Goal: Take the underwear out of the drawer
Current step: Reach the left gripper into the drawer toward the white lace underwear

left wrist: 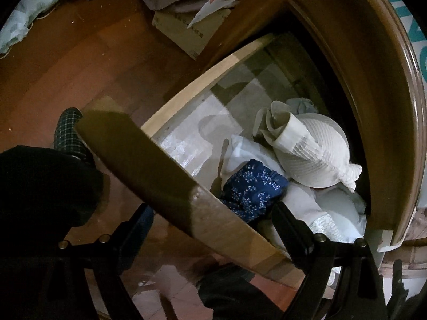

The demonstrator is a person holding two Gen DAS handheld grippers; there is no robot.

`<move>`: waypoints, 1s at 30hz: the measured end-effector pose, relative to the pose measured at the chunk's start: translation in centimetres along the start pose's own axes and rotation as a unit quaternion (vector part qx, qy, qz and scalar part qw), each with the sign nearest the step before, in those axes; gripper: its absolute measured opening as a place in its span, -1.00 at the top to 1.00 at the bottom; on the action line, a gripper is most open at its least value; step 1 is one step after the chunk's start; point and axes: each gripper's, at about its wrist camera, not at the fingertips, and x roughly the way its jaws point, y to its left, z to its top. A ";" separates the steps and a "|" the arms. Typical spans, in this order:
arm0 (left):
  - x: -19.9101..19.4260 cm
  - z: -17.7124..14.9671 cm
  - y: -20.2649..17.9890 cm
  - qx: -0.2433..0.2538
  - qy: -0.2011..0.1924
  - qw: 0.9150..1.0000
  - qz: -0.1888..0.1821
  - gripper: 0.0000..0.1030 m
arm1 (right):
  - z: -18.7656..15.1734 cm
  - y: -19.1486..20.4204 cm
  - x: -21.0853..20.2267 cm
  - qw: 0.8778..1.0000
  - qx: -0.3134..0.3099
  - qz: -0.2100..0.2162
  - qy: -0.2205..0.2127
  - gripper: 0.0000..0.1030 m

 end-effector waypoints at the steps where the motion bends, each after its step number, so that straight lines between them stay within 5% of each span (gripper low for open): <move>1: -0.3 0.0 0.0 0.005 -0.003 1.000 0.004 -0.81 | 0.0 -0.1 0.1 1.000 0.003 0.000 0.002 -0.99; 13: -1.5 -1.5 0.8 0.050 -0.012 0.998 0.020 -0.81 | -0.3 -0.3 0.9 1.000 0.011 -0.002 0.022 -0.99; 24: -2.7 -1.9 -0.5 0.106 -0.052 0.990 0.072 -0.77 | -0.6 0.0 1.1 0.999 0.008 0.003 0.031 -0.99; 30: -5.4 -2.9 -2.0 0.169 -0.089 0.973 0.126 -0.75 | -0.7 0.3 1.3 0.999 0.005 0.008 0.035 -0.99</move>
